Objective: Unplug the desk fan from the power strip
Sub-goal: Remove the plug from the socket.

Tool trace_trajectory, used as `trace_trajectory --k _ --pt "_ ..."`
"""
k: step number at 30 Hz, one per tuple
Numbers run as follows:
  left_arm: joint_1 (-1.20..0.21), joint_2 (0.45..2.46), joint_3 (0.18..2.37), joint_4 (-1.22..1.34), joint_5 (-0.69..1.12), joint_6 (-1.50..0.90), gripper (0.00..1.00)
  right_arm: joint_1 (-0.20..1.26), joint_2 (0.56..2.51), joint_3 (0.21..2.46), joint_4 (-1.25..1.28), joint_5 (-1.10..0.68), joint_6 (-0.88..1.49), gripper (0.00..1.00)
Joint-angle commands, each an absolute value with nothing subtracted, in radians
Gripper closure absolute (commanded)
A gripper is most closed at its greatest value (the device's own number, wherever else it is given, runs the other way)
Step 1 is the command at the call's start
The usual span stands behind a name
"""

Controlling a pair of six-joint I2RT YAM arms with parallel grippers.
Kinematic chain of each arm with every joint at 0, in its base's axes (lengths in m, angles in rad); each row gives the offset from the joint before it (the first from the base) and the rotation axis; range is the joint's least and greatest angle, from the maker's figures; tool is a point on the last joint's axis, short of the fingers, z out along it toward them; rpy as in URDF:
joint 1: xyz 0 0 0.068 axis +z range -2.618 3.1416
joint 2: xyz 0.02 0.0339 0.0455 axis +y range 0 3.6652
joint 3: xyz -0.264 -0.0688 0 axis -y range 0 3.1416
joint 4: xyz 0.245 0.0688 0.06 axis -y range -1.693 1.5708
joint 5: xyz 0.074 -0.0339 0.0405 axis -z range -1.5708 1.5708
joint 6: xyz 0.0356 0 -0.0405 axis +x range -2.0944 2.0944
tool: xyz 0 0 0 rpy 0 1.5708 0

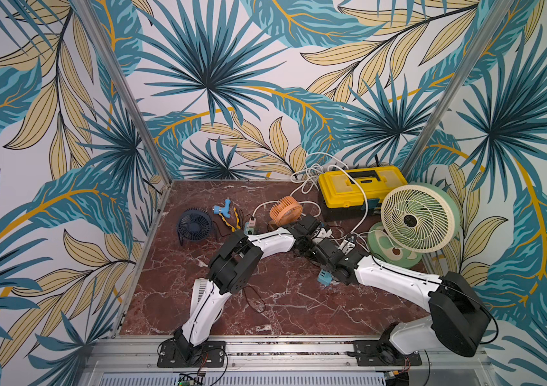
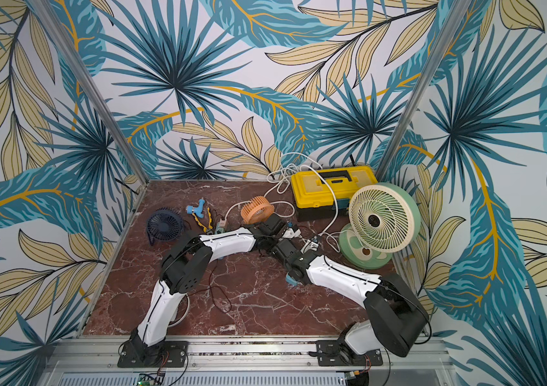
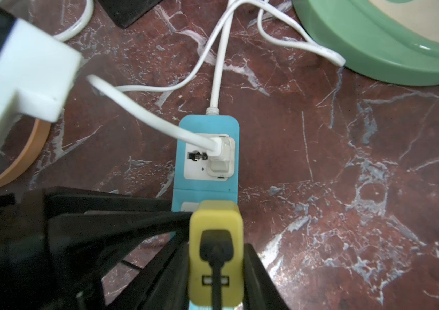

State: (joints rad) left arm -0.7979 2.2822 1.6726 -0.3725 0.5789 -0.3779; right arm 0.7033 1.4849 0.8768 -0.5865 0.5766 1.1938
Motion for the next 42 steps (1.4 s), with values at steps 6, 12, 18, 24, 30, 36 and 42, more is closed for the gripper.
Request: trace_trajectory --k 6,12,18,24,30,36,42 --pt "-0.820 2.367 1.678 -0.462 0.470 -0.341 0.64 0.724 1.506 0.957 -0.639 0.611 1.036 0.70" --pt "-0.819 2.371 1.673 -0.465 0.459 -0.337 0.64 0.710 1.464 0.958 -0.659 0.600 1.142 0.71" --pt "-0.819 2.372 1.680 -0.465 0.460 -0.337 0.64 0.720 1.498 0.999 -0.670 0.563 1.161 0.71" --pt "-0.818 2.339 1.677 -0.451 0.482 -0.337 0.61 0.719 1.422 0.987 -0.738 0.595 1.131 0.71" --pt "-0.813 2.284 1.671 -0.386 0.567 -0.360 0.56 0.718 1.362 0.967 -0.782 0.580 1.103 0.70" --pt "-0.784 2.198 1.629 -0.269 0.650 -0.411 0.51 0.718 1.302 0.893 -0.707 0.541 1.075 0.70" --pt "-0.735 2.067 1.498 -0.020 0.736 -0.518 0.49 0.719 1.256 0.830 -0.607 0.464 1.018 0.70"
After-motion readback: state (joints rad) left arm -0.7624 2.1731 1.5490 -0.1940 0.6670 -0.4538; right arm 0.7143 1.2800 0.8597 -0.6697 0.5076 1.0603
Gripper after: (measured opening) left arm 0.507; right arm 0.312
